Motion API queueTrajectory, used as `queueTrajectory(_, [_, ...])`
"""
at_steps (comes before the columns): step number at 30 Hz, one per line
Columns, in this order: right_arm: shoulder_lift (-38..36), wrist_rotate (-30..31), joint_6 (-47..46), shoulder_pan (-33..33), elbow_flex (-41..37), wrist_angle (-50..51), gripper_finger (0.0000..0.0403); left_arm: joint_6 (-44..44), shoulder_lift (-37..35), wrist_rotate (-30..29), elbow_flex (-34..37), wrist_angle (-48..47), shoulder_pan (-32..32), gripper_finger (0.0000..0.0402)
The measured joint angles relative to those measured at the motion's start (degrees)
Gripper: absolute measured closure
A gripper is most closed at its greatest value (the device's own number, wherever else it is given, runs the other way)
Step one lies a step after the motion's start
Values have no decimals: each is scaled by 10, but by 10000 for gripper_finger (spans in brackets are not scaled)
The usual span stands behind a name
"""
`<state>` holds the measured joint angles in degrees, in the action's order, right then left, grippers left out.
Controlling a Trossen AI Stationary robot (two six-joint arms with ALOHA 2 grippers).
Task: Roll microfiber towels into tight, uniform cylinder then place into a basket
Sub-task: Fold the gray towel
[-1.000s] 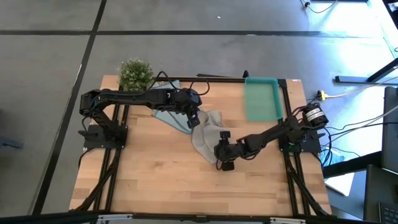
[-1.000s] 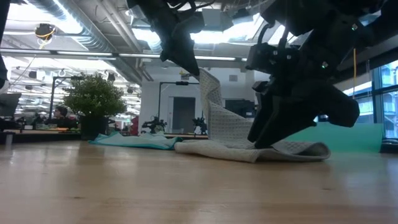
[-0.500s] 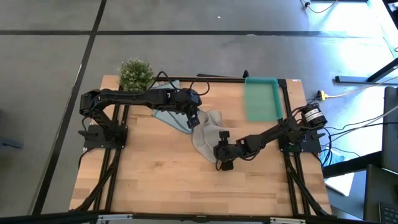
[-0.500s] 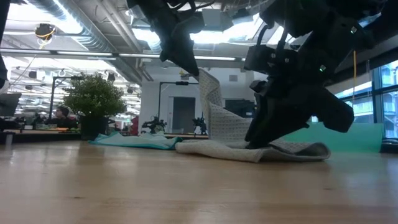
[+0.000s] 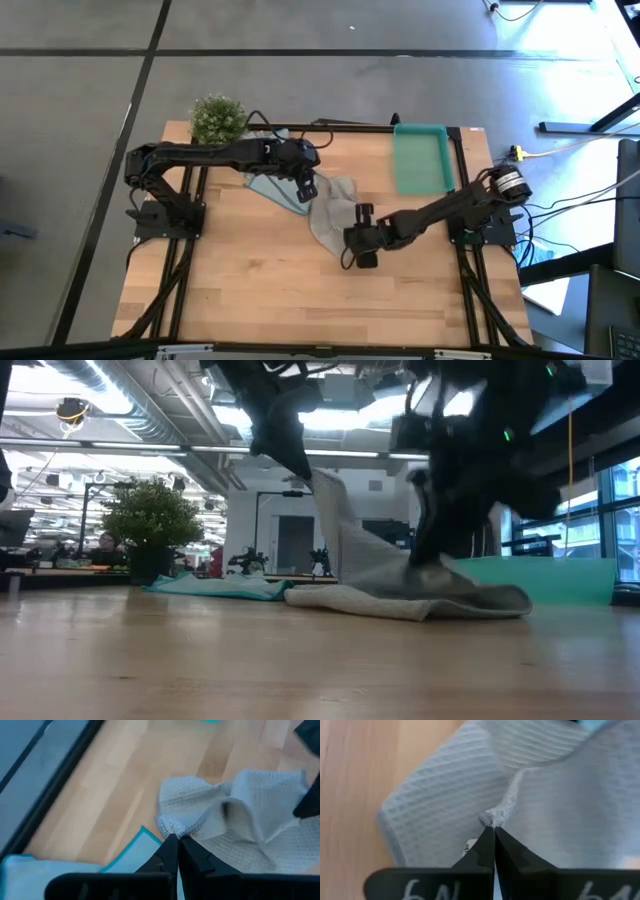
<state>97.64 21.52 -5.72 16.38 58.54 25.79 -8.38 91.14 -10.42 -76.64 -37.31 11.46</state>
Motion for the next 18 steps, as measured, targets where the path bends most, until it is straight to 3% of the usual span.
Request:
queueTrajectory(6, [-49,40,0,-17,60,79,401,10,-17,-31,-45,-141,6,401])
queueTrajectory(15, [-156,150,0,-61,113,184,402,28,-17,-49,-177,-320,11,401])
queueTrajectory(18, [-195,189,16,-83,128,209,402,29,-16,-92,-223,-345,16,401])
